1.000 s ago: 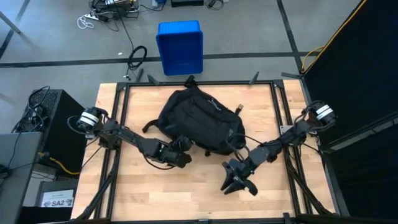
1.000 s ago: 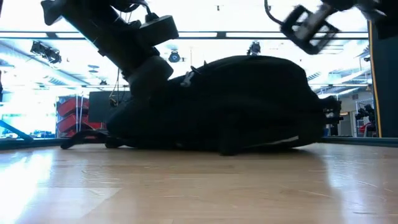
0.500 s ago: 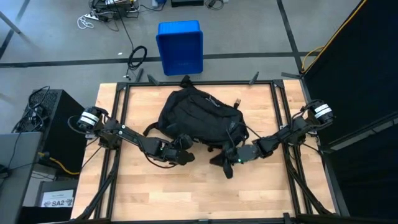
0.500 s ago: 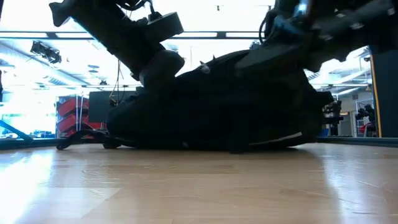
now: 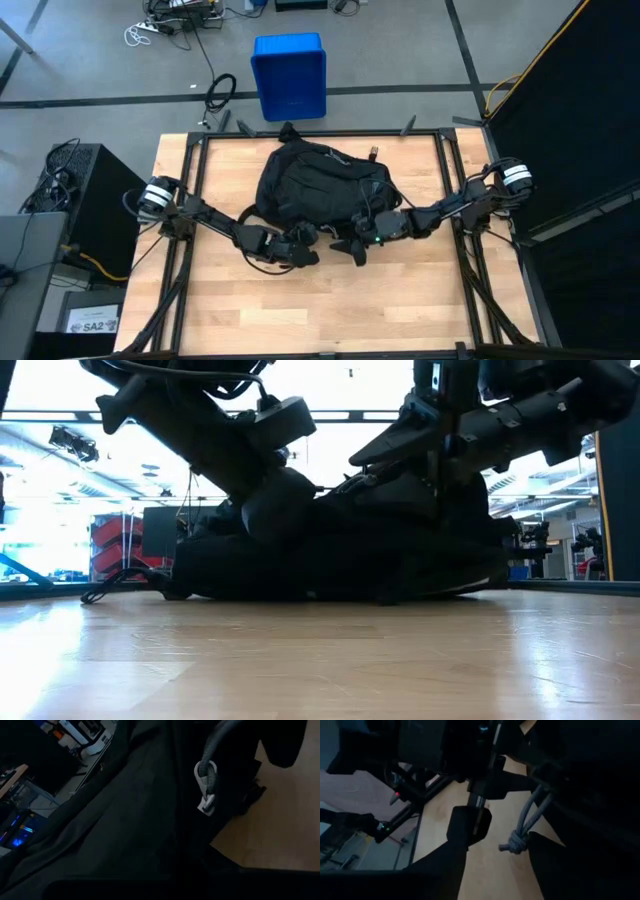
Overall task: Unpack backpack
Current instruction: Close the black backpack
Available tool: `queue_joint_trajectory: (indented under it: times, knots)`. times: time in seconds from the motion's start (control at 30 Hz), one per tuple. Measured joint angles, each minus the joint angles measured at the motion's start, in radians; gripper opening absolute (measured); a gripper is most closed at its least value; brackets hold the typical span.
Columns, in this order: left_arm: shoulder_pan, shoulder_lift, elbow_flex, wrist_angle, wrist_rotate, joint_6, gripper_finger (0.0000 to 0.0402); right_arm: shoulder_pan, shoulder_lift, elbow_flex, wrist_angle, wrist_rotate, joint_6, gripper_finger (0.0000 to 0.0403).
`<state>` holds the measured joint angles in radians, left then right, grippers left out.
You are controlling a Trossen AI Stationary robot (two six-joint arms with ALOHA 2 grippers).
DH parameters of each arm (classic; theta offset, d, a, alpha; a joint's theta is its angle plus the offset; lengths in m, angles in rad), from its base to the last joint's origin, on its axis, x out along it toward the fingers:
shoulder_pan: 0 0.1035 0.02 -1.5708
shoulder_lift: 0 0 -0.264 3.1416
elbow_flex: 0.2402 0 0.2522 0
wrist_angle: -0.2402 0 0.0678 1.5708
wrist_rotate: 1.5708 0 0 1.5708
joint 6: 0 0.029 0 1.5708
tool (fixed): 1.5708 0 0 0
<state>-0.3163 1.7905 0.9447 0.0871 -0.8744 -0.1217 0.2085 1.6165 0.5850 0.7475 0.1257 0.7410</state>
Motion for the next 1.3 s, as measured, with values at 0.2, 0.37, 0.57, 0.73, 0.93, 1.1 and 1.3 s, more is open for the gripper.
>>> queue_joint_trajectory:
  times: [0.2, 0.37, 0.57, 0.73, 0.93, 1.1, 1.3]
  knots:
    - [0.001, 0.000, 0.000, 0.007, 0.000, 0.012, 0.0000, -0.028, 0.000, 0.000, 0.014, 0.004, 0.015, 0.0198]
    - [0.002, 0.000, 0.000, 0.006, 0.000, 0.013, 0.0000, -0.045, 0.000, 0.000, 0.015, 0.009, 0.010, 0.0154]
    - [0.002, 0.000, 0.000, -0.001, 0.002, 0.013, 0.0000, -0.047, 0.000, 0.000, 0.015, -0.001, -0.002, 0.0058]
    - [0.000, -0.001, 0.000, -0.039, 0.016, 0.013, 0.0000, -0.046, 0.000, 0.000, 0.019, -0.063, -0.005, 0.0009]
    - [-0.002, -0.006, 0.002, -0.108, 0.023, -0.012, 0.0000, -0.011, 0.000, 0.000, -0.018, -0.090, 0.007, 0.0003]
    - [-0.015, -0.012, 0.003, -0.138, 0.024, -0.017, 0.0000, 0.025, 0.000, 0.000, -0.082, -0.092, 0.023, 0.0002]
    - [-0.026, -0.045, 0.003, -0.192, 0.032, -0.040, 0.0000, 0.064, -0.001, 0.002, -0.117, -0.076, 0.035, 0.0001]
